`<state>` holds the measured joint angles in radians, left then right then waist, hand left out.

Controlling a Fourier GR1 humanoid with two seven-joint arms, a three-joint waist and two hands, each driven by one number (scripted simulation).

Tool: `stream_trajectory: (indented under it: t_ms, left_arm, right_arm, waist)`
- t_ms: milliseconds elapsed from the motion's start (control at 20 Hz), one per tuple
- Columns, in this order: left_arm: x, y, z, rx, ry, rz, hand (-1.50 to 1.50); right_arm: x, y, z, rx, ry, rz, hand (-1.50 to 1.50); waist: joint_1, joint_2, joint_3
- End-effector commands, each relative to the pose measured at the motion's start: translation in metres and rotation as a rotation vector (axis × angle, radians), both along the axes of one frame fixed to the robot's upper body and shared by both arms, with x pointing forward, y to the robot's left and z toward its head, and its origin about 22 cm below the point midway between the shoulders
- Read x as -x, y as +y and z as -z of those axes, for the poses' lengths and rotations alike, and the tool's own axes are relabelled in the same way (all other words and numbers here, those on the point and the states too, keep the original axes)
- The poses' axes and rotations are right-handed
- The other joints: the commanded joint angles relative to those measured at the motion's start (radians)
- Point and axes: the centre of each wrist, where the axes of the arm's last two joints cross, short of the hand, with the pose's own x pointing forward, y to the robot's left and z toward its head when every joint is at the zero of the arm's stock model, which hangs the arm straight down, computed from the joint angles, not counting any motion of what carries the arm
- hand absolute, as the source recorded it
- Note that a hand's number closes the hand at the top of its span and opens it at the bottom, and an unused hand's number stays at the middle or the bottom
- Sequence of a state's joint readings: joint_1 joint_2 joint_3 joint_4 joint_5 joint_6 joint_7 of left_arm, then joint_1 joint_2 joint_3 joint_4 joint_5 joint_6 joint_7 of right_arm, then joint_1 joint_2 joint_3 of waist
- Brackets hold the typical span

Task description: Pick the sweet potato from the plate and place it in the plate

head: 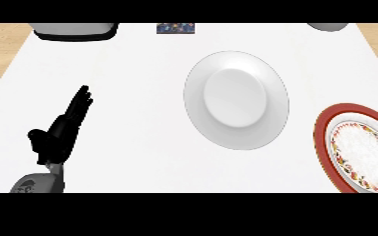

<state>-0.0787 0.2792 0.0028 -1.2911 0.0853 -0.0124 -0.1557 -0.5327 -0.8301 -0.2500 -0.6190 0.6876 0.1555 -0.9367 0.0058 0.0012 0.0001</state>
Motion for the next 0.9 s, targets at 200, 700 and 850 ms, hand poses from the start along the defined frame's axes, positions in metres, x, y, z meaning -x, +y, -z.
stream_trajectory:
  t_ms: [200, 700, 850]
  left_arm:
    - [-0.001, 0.006, -0.002, -0.001, -0.004, -0.001, 0.00]
    - [0.000, -0.006, -0.002, -0.004, 0.004, -0.011, 0.00]
    - [0.012, -0.014, -0.007, 0.001, -0.010, 0.002, 0.00]
  right_arm:
    - [-0.021, 0.025, -0.049, -0.149, -0.222, -0.048, 1.50]
    - [-0.039, 0.118, -0.077, -0.197, -0.187, -0.145, 1.50]
    - [-0.031, 0.121, -0.057, -0.181, -0.158, -0.169, 1.50]
  waist:
    - [-0.010, -0.004, -0.001]
    - [-0.010, -0.005, -0.002]
    - [-0.003, -0.002, 0.000]
